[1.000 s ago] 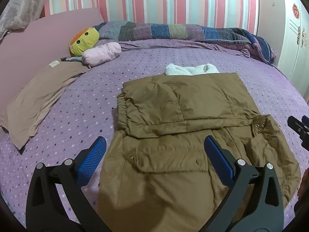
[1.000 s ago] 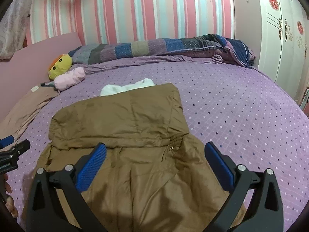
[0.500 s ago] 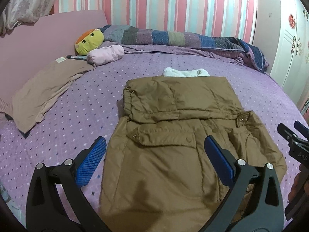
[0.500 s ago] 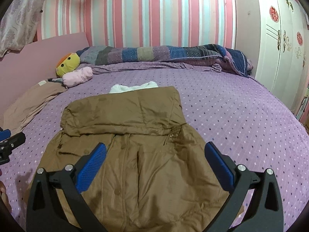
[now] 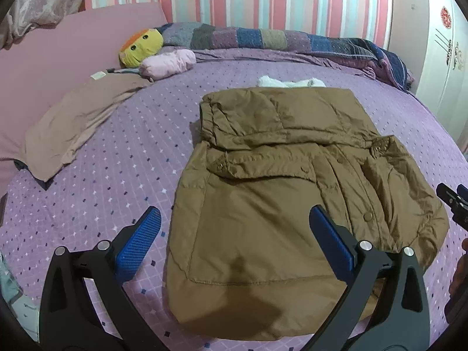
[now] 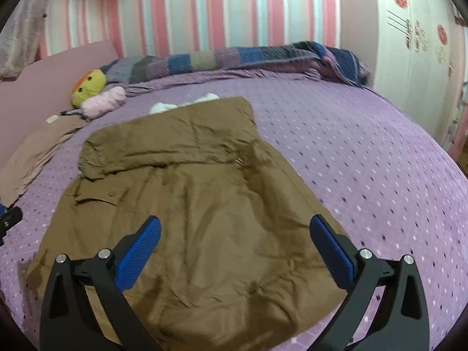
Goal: Fold large clothes
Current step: 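Move both open tools along the jacket toward its hem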
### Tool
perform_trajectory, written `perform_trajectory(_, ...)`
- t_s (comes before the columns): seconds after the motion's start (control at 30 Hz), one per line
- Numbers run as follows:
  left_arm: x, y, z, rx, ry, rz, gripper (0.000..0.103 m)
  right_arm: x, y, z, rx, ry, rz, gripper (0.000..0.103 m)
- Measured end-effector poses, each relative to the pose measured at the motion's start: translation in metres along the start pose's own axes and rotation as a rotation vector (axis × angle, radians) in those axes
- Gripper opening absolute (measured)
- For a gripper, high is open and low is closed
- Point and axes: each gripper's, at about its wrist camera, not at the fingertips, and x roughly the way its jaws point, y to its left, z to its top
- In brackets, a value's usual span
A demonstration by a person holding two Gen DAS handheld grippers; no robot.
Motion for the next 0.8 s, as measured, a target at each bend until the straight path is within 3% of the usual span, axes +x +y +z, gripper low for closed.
perform_trajectory(0.13, 0.009, 0.009, -0.008, -0.010, 0.010, -0.005, 0.100, 0.003, -0.005, -0.007, -0.004, -0.002, -0.038, 0.101)
perform_trajectory(0.4, 0.026, 0.026, -0.031, -0.016, 0.021, 0.005, 0.100, 0.011, -0.002, -0.013, -0.013, 0.008, -0.025, 0.101)
perform_trajectory(0.67, 0.048, 0.043, -0.058, -0.054, 0.105, 0.001, 0.098, 0.019, 0.001, -0.030, -0.043, 0.041, -0.010, 0.101)
perform_trajectory(0.8, 0.062, 0.043, -0.073, -0.026, 0.139, 0.034, 0.097, 0.021, -0.005, -0.034, -0.024, 0.050, -0.009, 0.101)
